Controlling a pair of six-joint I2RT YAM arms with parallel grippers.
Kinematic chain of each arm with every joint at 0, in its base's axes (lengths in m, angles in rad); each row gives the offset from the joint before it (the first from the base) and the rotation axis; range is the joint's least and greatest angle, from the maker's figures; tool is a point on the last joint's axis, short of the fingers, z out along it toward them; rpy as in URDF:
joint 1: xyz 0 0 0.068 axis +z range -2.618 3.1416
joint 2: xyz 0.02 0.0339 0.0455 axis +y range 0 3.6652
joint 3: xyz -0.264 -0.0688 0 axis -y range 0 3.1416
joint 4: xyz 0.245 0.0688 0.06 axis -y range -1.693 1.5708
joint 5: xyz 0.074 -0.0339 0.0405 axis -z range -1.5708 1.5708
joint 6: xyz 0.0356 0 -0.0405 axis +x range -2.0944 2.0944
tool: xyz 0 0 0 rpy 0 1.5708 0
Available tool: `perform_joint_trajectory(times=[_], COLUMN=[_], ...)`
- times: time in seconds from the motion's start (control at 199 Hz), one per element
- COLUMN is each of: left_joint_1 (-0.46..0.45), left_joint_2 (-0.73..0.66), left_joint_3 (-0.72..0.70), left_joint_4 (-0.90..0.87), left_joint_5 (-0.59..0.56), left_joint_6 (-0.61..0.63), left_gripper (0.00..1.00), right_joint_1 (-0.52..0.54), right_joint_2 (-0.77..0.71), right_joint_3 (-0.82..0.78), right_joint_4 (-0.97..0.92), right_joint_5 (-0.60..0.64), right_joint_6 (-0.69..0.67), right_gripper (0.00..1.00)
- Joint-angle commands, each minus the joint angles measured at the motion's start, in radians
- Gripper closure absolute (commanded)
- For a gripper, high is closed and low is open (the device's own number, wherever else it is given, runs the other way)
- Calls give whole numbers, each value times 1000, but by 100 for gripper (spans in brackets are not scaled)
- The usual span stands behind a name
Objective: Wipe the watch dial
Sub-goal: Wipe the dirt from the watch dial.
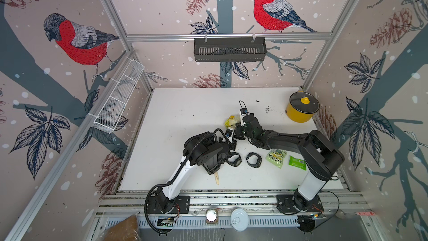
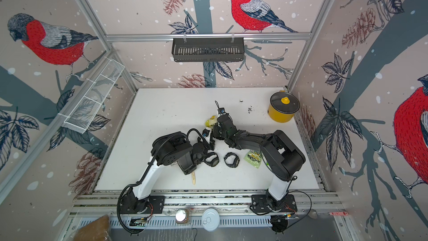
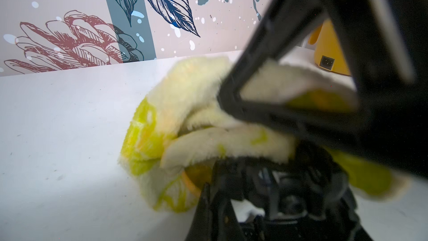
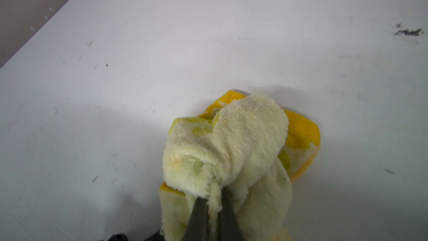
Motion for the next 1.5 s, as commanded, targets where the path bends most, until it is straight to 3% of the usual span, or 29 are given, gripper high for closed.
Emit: perform_joint_trajectory(times=[0.0,0.271,0.456,0.722,0.847,1.088,1.278,1.499], left_joint_1=[-2,-2,-4,-4,-4,-5,-4,-4], left_joint_2=[41,28,35,40,39,38,37,39], left_joint_3=[-20,-4,-7,-10,-11,-11,-8,-10], left_joint_4=[158,104,127,140,140,139,131,139], left_joint_5=[16,-21,-21,-16,-12,-16,-22,-16], left_joint_6=[-30,-52,-51,-42,-39,-43,-48,-42], left_gripper=[100,100,100,100,100,100,100,100], right_joint_1=[26,33,28,-29,-49,-58,-52,-40], right_joint_2=[-14,-61,-182,-303,-267,-63,-80,-240], right_joint_3=[-85,-235,-309,-211,-111,-4,-152,-375], right_joint_4=[55,84,54,13,30,56,109,127], right_joint_5=[-14,24,8,-21,-55,-104,-139,-68], right_joint_6=[33,53,43,1,-3,10,53,125], right_gripper=[95,95,95,94,94,95,95,95])
